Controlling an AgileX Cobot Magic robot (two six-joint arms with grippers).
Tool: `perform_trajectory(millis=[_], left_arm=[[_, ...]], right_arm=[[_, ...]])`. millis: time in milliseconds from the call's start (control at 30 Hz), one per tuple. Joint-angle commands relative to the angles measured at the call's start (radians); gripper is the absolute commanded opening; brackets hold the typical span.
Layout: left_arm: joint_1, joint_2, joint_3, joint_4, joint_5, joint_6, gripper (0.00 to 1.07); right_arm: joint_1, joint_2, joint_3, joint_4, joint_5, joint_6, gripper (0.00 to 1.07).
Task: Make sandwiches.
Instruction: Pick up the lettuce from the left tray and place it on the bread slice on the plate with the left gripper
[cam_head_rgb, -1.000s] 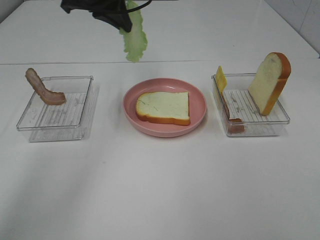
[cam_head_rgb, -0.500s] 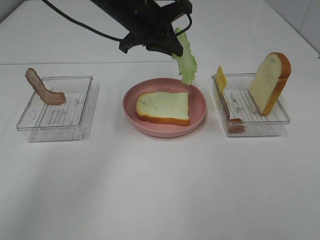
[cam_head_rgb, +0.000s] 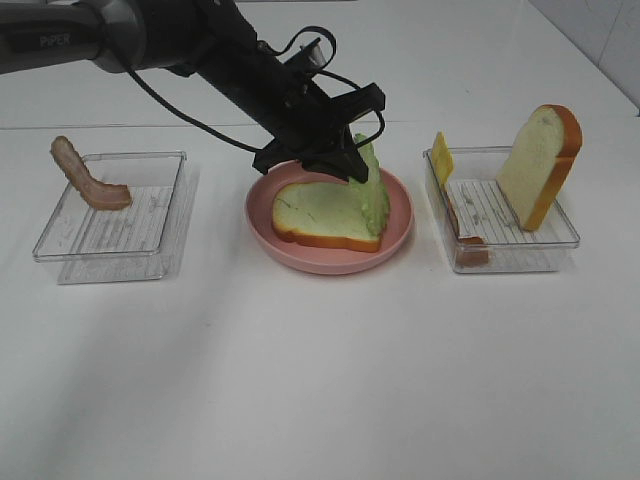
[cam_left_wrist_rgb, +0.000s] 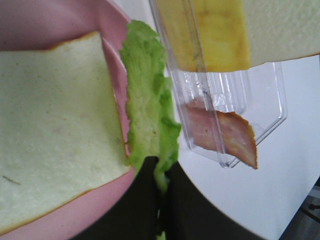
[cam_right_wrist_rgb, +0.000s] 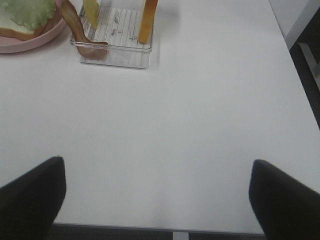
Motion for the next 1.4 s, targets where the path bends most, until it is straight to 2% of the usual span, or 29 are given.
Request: perform_trajectory(millis=[33, 133, 200, 367, 633, 933, 1000, 1033, 1067, 1100, 1133, 1167, 1200, 1233, 1267, 1300, 1333, 1367, 1400], left_arm=[[0.002, 0.008, -0.004, 0.019, 0.019, 0.007, 0.0], [0.002, 0.011, -0.004, 0.075, 0.022, -0.005, 0.0], [0.002, 0.011, -0.004, 0.162, 0.023, -0.048, 0.0], [0.002, 0.011, -0.004, 0.234, 0.025, -0.056, 0.0], [0.002, 0.012, -0.004, 0.3, 0.008, -0.056, 0.0], [-0.001, 0.012, -0.004, 0.306, -0.025, -0.026, 0.0], [-0.001, 0.012, -0.004, 0.306, -0.025, -0.027, 0.04], [-0.003, 0.012, -0.004, 0.306, -0.024, -0.028, 0.08], [-0.004, 0.012, -0.004, 0.306, -0.021, -0.028, 0.22], [-0.004, 0.012, -0.004, 0.306, -0.021, -0.028, 0.22], [-0.005, 0.012, -0.004, 0.306, -0.017, -0.028, 0.43], [-0.005, 0.012, -0.004, 0.306, -0.017, -0.028, 0.43], [-0.006, 0.012, -0.004, 0.306, -0.001, -0.027, 0.54], [-0.006, 0.012, -0.004, 0.306, 0.007, -0.027, 0.73], [-0.006, 0.012, -0.004, 0.306, 0.007, -0.027, 0.73], [-0.006, 0.012, -0.004, 0.306, 0.017, -0.027, 0.88], [-0.006, 0.012, -0.004, 0.306, 0.018, -0.027, 0.94], [-0.006, 0.012, -0.004, 0.306, 0.018, -0.027, 0.94], [-0.006, 0.012, -0.008, 0.311, 0.023, -0.028, 1.01]], right_arm=[[-0.005, -0.035, 0.002, -0.003, -0.005, -0.01, 0.96], [-0.005, -0.035, 0.002, -0.003, -0.005, -0.01, 0.96], [-0.005, -0.035, 0.002, -0.003, -0.005, -0.01, 0.96], [-0.005, -0.035, 0.002, -0.003, -0.005, -0.01, 0.96], [-0.005, -0.035, 0.002, -0.003, -0.005, -0.01, 0.96], [-0.005, -0.035, 0.002, -0.003, -0.005, -0.01, 0.96], [-0.005, -0.035, 0.002, -0.003, -0.005, -0.01, 0.96], [-0.005, -0.035, 0.002, -0.003, -0.005, -0.01, 0.96], [-0.005, -0.035, 0.002, -0.003, -0.005, -0.01, 0.96], [-0.005, -0.035, 0.002, -0.003, -0.005, -0.01, 0.96], [-0.005, -0.035, 0.002, -0.003, -0.005, -0.01, 0.96], [-0.005, -0.035, 0.002, -0.003, -0.005, -0.01, 0.96], [-0.005, -0.035, 0.002, -0.003, -0.005, -0.01, 0.96], [-0.005, -0.035, 0.002, -0.003, -0.005, -0.01, 0.96], [-0.005, -0.035, 0.002, -0.003, -0.005, -0.01, 0.96], [-0.005, -0.035, 0.002, -0.003, -0.005, -0.01, 0.96], [-0.005, -0.035, 0.002, -0.003, -0.005, -0.01, 0.96], [-0.005, -0.035, 0.002, -0.003, -0.005, -0.01, 0.96], [-0.005, -0.035, 0.002, -0.003, -0.005, -0.01, 0.96]])
